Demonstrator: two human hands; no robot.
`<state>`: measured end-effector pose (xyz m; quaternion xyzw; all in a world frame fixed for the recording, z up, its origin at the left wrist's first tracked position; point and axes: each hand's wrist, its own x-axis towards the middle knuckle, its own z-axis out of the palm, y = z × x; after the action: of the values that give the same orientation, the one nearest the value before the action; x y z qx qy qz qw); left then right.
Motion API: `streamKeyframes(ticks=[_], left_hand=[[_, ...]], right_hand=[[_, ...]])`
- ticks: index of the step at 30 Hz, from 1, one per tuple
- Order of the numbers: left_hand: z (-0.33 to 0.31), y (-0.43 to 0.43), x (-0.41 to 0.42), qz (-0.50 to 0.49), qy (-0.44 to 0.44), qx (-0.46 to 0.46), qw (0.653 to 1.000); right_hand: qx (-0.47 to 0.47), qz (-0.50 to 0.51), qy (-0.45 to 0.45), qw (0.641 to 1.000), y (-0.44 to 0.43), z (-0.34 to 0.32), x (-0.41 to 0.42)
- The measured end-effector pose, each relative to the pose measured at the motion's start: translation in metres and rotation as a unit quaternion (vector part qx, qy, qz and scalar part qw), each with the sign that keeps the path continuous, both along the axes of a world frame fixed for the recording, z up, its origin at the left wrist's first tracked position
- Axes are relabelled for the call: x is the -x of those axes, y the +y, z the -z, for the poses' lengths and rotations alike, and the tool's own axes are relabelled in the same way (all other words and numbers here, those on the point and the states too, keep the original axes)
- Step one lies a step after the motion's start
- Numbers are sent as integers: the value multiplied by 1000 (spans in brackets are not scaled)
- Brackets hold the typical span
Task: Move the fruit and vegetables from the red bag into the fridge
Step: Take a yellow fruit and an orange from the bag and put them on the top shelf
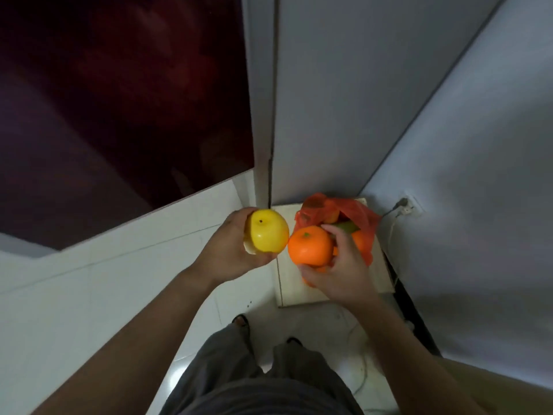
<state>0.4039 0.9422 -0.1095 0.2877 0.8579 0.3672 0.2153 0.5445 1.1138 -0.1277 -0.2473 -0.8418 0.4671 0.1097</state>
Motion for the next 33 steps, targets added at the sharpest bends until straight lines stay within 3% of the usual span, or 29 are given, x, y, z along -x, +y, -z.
streamKeyframes(ticks=[7, 17, 26, 33], left_hand=[[-3, -51, -70, -159, 25, 35, 986], [-17, -161, -134, -380, 48, 36, 923], [1, -249, -125, -458, 20, -25, 888], [-8, -399, -89, -459, 32, -25, 888]], right_hand=[[16, -168, -7, 986, -10, 9, 0], [11, -381, 6, 925, -108, -6, 34], [-15, -447, 15, 894, -208, -12, 71], [-20, -466, 30, 884, -355, -15, 118]])
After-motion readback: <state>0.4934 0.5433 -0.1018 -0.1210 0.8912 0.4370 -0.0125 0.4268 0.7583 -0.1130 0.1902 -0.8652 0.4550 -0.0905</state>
